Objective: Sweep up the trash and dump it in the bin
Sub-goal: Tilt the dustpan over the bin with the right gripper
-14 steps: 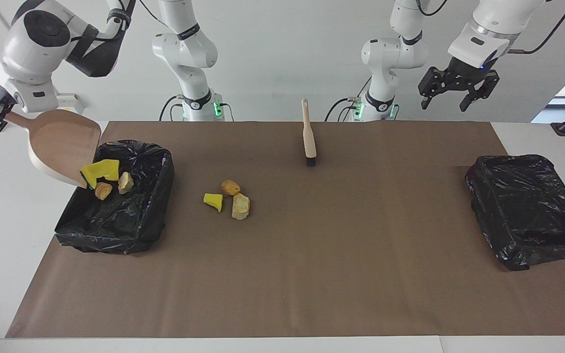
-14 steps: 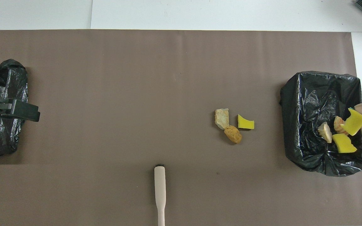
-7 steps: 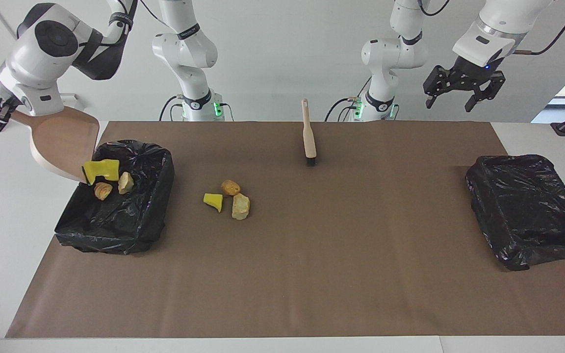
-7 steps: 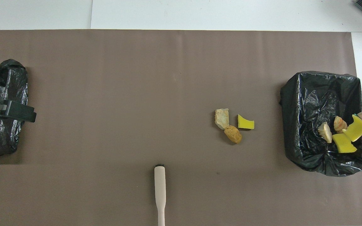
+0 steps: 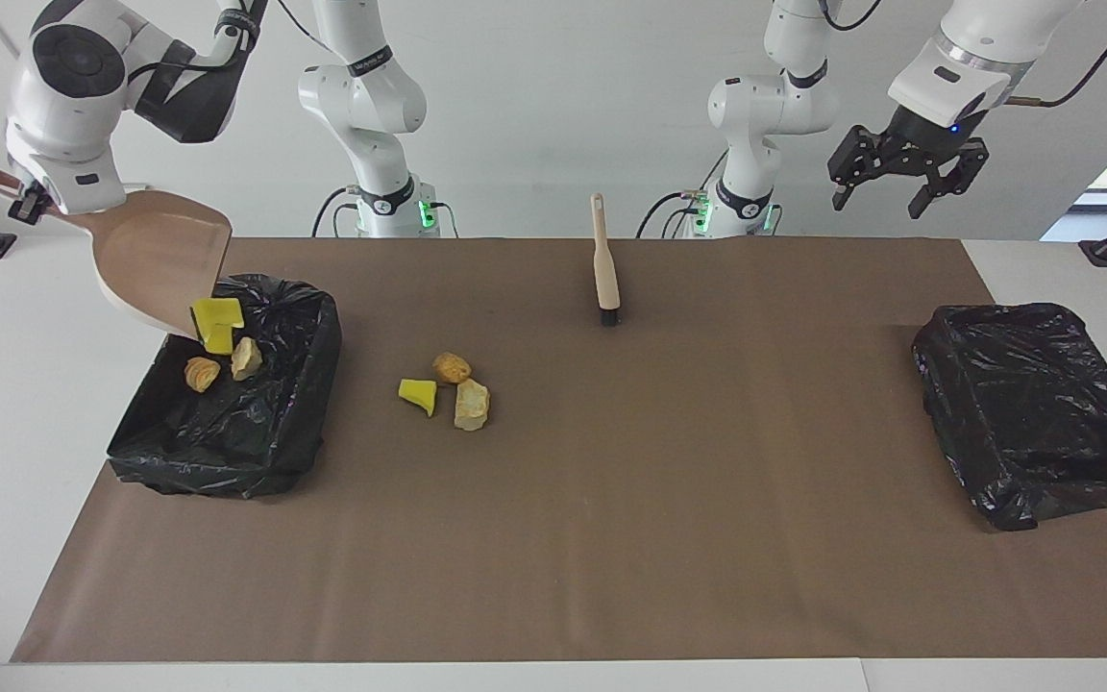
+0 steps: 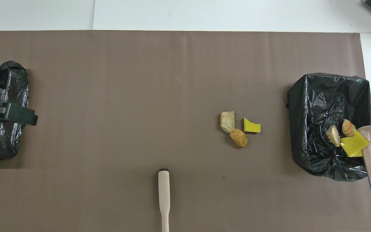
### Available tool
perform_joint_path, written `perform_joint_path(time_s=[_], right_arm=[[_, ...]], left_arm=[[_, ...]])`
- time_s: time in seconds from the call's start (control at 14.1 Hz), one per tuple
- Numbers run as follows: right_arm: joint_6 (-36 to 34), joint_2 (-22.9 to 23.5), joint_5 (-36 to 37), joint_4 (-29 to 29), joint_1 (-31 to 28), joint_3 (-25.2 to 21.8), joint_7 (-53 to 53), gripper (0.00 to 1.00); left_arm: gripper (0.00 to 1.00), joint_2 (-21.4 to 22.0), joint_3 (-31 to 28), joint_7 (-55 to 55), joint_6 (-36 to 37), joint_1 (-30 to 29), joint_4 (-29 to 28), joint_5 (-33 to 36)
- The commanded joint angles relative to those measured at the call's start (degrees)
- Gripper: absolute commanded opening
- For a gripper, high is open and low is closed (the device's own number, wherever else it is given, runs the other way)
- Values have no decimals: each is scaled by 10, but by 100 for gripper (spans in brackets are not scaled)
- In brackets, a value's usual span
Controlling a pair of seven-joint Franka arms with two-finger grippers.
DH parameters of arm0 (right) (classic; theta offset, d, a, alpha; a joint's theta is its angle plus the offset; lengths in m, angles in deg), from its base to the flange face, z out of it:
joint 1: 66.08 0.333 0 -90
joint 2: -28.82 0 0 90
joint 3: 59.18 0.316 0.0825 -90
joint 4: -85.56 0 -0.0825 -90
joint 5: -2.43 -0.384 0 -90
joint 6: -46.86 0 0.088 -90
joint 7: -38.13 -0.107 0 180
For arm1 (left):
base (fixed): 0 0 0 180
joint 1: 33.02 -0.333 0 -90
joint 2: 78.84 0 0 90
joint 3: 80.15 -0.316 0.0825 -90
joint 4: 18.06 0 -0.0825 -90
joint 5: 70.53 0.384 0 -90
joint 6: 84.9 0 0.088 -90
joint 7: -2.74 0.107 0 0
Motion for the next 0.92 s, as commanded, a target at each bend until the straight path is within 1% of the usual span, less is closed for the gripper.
perform_joint_path(time_s=[0.0,0.14,0.21,0.43,0.5,0.64,0.78,0.85], right_arm=[[66,-16,24,31,-2,2,26,0],[109,-4,70,31,18,4,19,0],[115,5,80,31,27,4,6,0],[125,22,86,31,27,4,0,0],[143,25,86,30,26,4,15,0],[174,49,91,22,19,4,40,0],[215,58,97,21,16,3,84,0],[226,68,112,9,16,3,105,0]], left_arm=[[100,1,2,11,-6,-12,-3,-8],[100,4,2,11,-5,-13,-3,-4],[100,1,2,11,-4,-15,-2,-3],[100,-3,5,11,5,-13,7,9],[100,0,5,12,1,-12,4,11],[100,1,5,11,-3,-16,4,9],[100,5,5,9,0,-17,-3,8],[100,5,4,8,0,-18,-3,8]])
